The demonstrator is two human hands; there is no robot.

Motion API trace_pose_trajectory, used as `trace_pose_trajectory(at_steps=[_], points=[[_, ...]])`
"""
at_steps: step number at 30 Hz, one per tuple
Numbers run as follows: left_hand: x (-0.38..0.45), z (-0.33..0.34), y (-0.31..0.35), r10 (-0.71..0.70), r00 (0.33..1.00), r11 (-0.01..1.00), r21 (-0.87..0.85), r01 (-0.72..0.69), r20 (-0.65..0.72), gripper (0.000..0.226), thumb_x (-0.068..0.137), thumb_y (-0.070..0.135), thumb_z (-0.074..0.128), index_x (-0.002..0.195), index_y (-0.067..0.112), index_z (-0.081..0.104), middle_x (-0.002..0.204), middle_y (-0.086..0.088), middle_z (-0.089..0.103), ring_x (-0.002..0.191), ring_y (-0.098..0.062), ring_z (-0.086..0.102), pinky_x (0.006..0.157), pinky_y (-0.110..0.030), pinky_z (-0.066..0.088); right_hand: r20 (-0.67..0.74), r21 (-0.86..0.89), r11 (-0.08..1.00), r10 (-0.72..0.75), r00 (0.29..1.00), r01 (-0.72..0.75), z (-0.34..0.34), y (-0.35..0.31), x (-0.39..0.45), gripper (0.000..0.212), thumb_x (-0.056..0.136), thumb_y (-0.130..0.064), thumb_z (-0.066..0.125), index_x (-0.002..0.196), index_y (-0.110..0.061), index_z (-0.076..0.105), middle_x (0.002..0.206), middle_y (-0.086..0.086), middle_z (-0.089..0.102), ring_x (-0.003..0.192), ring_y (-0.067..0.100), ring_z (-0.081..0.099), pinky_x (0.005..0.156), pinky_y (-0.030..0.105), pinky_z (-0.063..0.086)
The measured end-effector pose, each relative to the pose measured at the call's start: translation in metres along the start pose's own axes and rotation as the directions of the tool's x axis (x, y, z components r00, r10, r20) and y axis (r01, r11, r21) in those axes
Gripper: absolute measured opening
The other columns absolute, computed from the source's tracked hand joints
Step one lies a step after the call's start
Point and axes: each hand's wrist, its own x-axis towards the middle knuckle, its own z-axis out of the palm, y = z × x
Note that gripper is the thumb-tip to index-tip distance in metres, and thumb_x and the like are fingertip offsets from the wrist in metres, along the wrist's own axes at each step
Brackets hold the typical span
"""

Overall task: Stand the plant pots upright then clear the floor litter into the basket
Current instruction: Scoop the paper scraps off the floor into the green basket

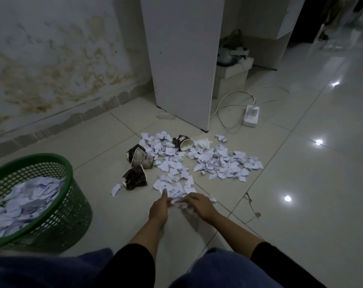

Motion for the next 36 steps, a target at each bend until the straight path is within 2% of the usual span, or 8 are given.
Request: trace_pose_trajectory(at_steps=[4,9,15,20,25,29,33,36], points=[[0.016,0.009,0.041,0.0,0.999,0.997,-0.078,0.004,0.052,0.067,0.1,0.052,0.023,0.094,0.0,0.065,0.102,-0.02,0.066,0.067,-0.023,0.054,0.058,-0.029,0.043,-0.056,0.131,0.989,0.083,0.995,-0.075,-0.031,-0.013,0.005,0.029,0.097,-0.023,0.048,0.089,-0.015,0.074,0.085,0.005,0.073,0.065,0.018,0.066,0.057,0.024,0.047],[0.028,0.031,0.114,0.091,0.983,0.995,-0.057,-0.083,0.16,0.067,0.1,0.052,0.024,0.078,0.003,0.064,0.076,-0.011,0.061,0.054,-0.02,0.045,0.044,-0.023,0.035,-0.13,0.004,0.996,0.092,0.987,-0.092,-0.079,-0.037,0.012,0.03,0.1,-0.027,0.044,0.095,-0.015,0.072,0.092,0.008,0.073,0.066,0.016,0.065,0.056,0.022,0.048],[0.048,0.051,0.157,0.21,0.932,0.97,0.058,-0.236,0.295,0.065,0.1,0.051,0.024,0.065,0.011,0.062,0.07,-0.008,0.064,0.051,-0.018,0.048,0.052,-0.025,0.035,-0.258,-0.013,0.98,0.187,0.948,-0.197,-0.11,-0.072,0.031,0.032,0.1,-0.026,0.044,0.105,-0.008,0.069,0.097,0.009,0.072,0.07,0.02,0.065,0.059,0.025,0.046],[0.058,0.054,0.129,0.2,0.929,0.965,0.103,-0.243,0.312,0.066,0.099,0.052,0.021,0.062,0.018,0.063,0.097,-0.016,0.07,0.094,-0.036,0.063,0.089,-0.042,0.049,-0.277,-0.062,0.91,0.378,0.883,-0.409,-0.121,-0.083,0.041,0.042,0.102,-0.04,0.041,0.112,-0.008,0.066,0.1,0.01,0.068,0.077,0.024,0.064,0.063,0.027,0.05],[0.054,0.065,0.13,0.239,0.889,0.946,0.114,-0.304,0.39,0.063,0.1,0.051,0.023,0.068,0.016,0.065,0.097,-0.01,0.07,0.091,-0.03,0.063,0.089,-0.038,0.049,-0.344,-0.167,0.847,0.43,0.835,-0.505,-0.147,-0.071,0.029,0.034,0.102,-0.033,0.045,0.113,-0.007,0.064,0.097,0.007,0.066,0.073,0.018,0.059,0.058,0.026,0.047],[0.074,0.067,0.122,0.29,0.899,0.927,0.138,-0.35,0.329,0.061,0.102,0.045,0.022,0.089,0.009,0.069,0.099,-0.008,0.068,0.083,-0.023,0.059,0.078,-0.03,0.046,-0.475,-0.294,0.807,0.341,0.811,-0.512,-0.17,-0.028,0.029,0.034,0.102,-0.027,0.046,0.123,-0.006,0.062,0.12,0.009,0.062,0.093,0.017,0.058,0.081,0.028,0.046],[0.098,0.073,0.115,0.375,0.892,0.876,0.218,-0.43,0.254,0.057,0.102,0.043,0.024,0.112,0.005,0.065,0.118,-0.014,0.064,0.108,-0.031,0.057,0.096,-0.038,0.044,-0.659,-0.169,0.853,0.274,0.701,-0.493,-0.183,0.024,0.049,0.036,0.096,-0.033,0.056,0.124,-0.011,0.059,0.129,0.017,0.057,0.115,0.03,0.055,0.086,0.028,0.037],[0.112,0.08,0.11,0.408,0.89,0.854,0.258,-0.451,0.205,0.049,0.102,0.037,0.029,0.117,0.004,0.061,0.122,-0.017,0.059,0.113,-0.032,0.053,0.092,-0.035,0.039,-0.684,-0.131,0.881,0.251,0.684,-0.454,-0.191,0.051,0.067,0.045,0.092,-0.035,0.061,0.132,-0.016,0.053,0.131,0.019,0.049,0.119,0.034,0.053,0.099,0.034,0.041]])
